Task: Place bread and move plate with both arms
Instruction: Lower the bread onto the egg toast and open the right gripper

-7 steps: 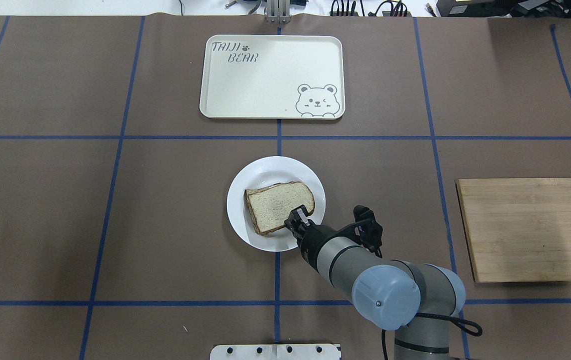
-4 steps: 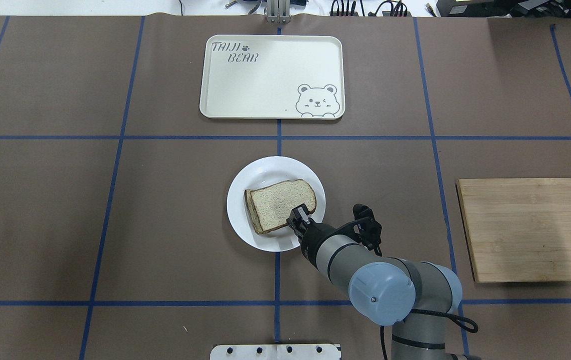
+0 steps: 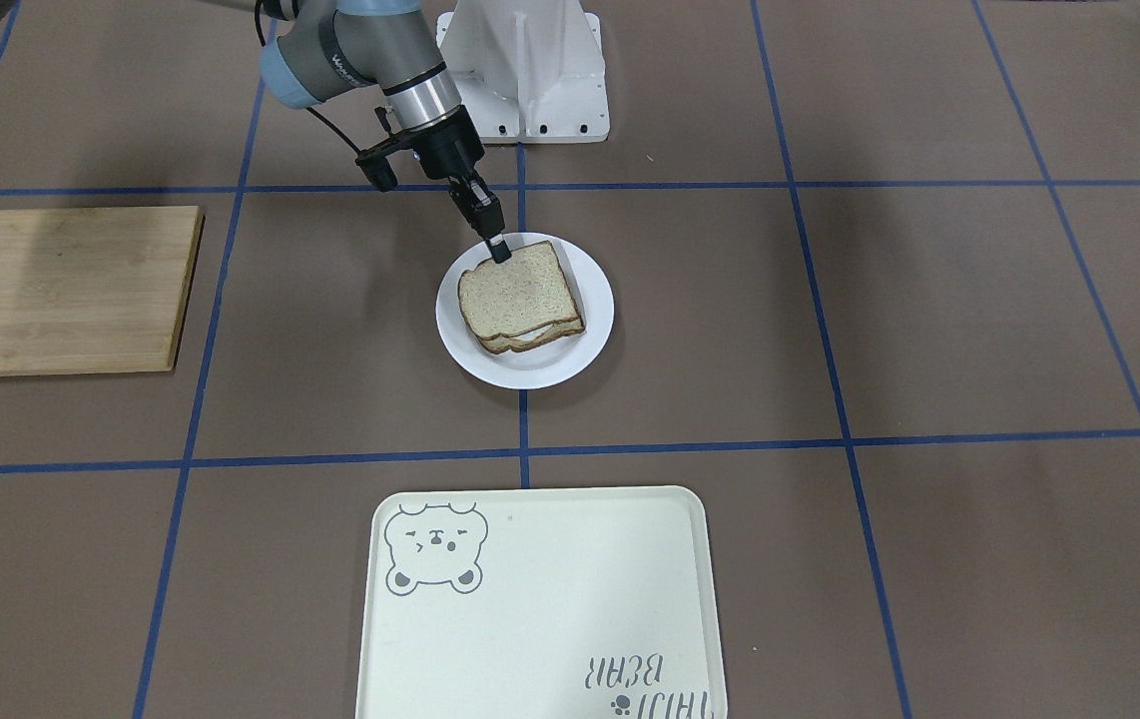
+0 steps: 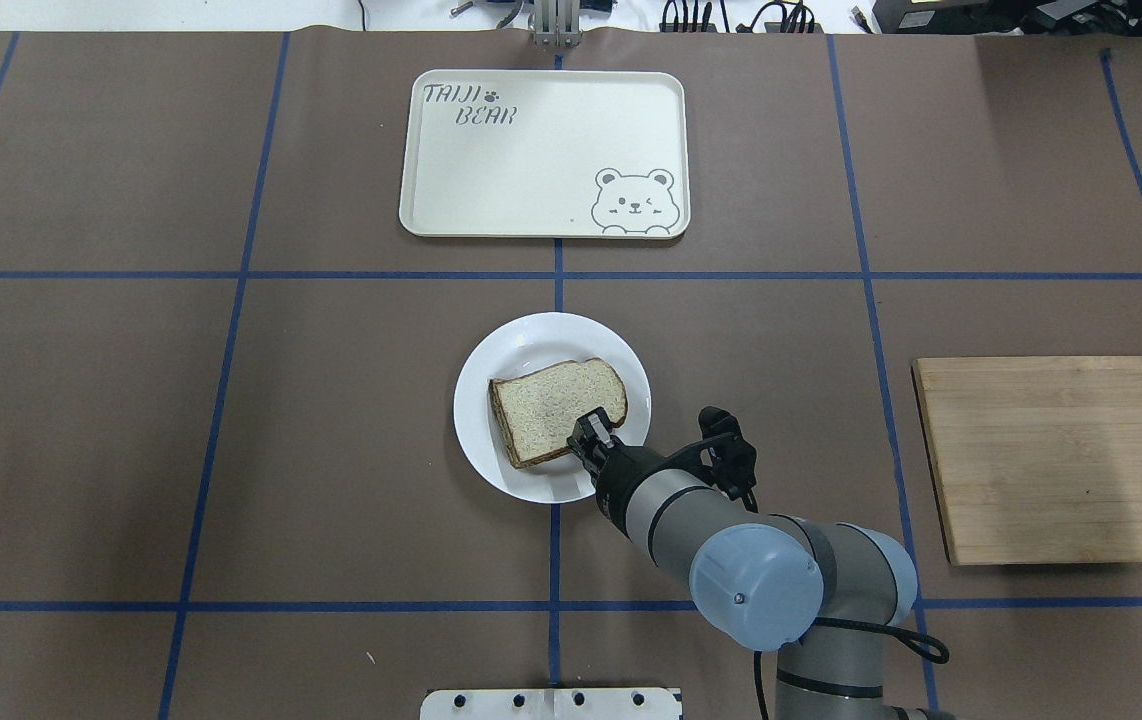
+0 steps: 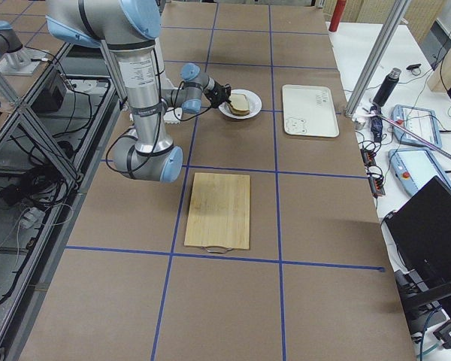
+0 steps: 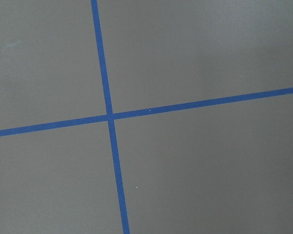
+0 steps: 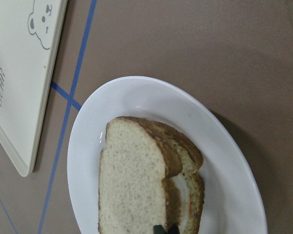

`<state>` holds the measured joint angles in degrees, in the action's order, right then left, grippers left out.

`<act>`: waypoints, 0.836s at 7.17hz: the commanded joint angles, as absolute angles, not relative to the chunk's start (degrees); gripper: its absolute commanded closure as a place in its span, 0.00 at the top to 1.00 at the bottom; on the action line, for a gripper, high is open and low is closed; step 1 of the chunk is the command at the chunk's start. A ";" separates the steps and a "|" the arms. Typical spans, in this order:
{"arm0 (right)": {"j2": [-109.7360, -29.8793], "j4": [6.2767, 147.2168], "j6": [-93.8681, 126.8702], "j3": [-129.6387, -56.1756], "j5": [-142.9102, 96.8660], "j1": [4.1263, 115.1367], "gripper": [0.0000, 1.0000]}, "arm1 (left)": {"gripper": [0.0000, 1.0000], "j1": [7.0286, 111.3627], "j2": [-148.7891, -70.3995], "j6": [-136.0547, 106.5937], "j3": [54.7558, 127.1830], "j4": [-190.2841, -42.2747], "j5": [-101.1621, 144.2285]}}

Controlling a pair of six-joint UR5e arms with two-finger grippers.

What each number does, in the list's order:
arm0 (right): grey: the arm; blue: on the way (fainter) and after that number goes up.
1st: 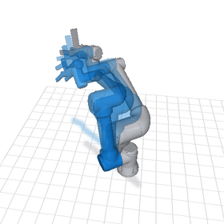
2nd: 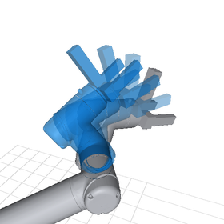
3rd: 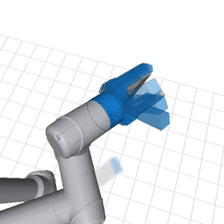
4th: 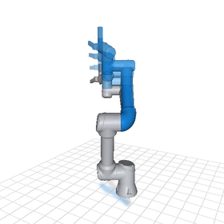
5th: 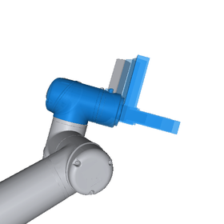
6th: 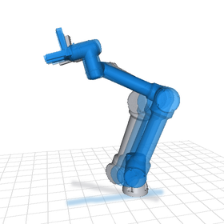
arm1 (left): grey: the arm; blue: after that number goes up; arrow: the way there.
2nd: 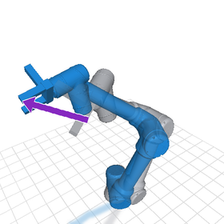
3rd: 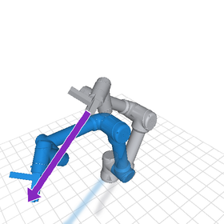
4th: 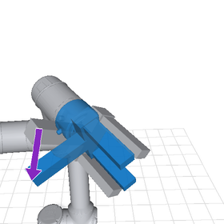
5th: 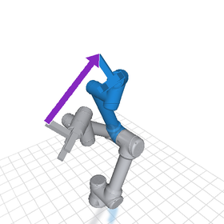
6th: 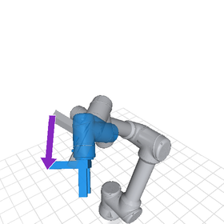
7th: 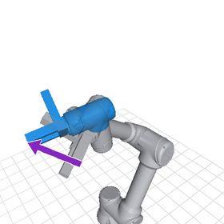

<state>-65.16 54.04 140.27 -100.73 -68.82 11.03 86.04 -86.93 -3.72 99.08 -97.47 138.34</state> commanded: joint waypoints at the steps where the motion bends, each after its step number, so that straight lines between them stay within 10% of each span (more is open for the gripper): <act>1: -65.13 54.05 139.84 -100.37 -68.82 11.16 0.00 | 0.99 86.04 -86.92 -3.78 99.14 -97.47 138.34; 3: -65.13 54.05 139.75 -100.28 -68.82 11.16 0.00 | 0.99 86.04 -86.92 -3.78 99.23 -97.47 138.34; 6: -65.13 54.14 138.35 -100.28 -68.82 11.16 0.69 | 0.99 86.13 -86.92 -3.78 99.32 -97.47 138.34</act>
